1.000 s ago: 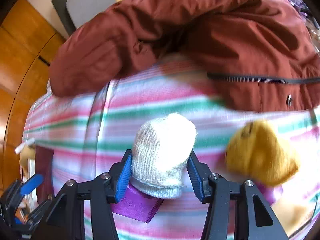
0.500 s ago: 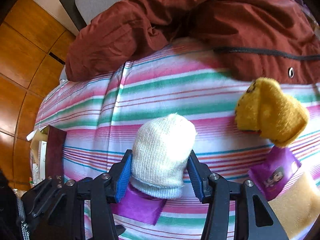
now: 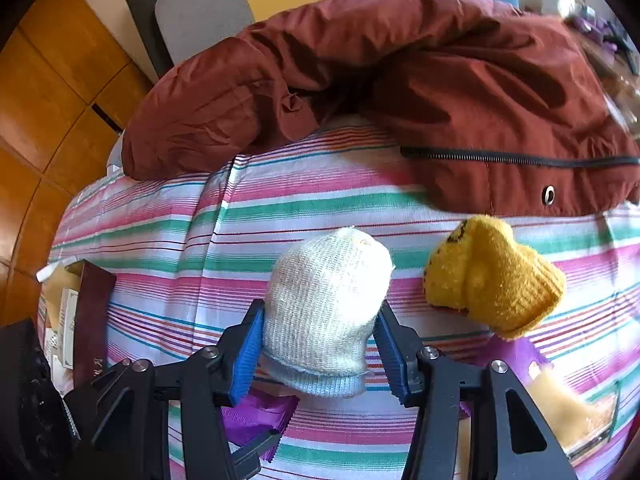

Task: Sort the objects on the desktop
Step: 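Grasp a purple snack packet with the left tool while the right tool grasps the white knit sock, then carry the purple packet and white sock over the gold tray with both tools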

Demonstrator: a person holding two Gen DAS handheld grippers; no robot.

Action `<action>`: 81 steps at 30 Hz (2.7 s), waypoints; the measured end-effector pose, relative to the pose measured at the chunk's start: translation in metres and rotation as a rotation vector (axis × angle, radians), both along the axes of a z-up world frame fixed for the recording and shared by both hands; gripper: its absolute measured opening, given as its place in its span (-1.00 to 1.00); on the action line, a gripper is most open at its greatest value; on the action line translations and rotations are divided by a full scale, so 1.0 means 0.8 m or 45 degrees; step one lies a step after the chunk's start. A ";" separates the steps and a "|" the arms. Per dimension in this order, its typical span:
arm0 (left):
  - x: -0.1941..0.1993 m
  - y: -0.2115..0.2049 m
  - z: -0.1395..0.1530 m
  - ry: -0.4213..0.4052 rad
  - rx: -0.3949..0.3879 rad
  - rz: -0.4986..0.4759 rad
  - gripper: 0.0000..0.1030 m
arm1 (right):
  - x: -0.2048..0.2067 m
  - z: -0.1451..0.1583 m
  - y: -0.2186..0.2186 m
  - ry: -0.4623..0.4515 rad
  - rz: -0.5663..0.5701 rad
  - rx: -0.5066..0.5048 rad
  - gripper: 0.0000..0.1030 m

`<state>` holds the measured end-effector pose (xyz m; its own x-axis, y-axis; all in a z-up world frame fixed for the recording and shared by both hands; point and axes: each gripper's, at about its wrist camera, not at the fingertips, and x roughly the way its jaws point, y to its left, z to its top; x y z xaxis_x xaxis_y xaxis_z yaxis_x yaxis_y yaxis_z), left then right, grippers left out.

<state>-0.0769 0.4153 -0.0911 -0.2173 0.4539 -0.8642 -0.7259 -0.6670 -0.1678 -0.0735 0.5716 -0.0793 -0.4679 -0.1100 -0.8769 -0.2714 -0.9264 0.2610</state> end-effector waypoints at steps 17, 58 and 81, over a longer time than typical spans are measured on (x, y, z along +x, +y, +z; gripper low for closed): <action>0.019 -0.033 -0.002 0.056 0.003 0.031 -0.20 | -0.005 -0.007 -0.022 -0.012 0.123 0.086 0.04; 0.064 -0.216 0.113 0.376 0.105 0.307 -0.18 | 0.018 -0.020 -0.145 -0.078 0.302 0.215 0.05; 0.067 -0.368 0.121 0.307 0.228 0.558 -0.18 | 0.074 0.014 -0.242 0.033 0.305 0.143 0.04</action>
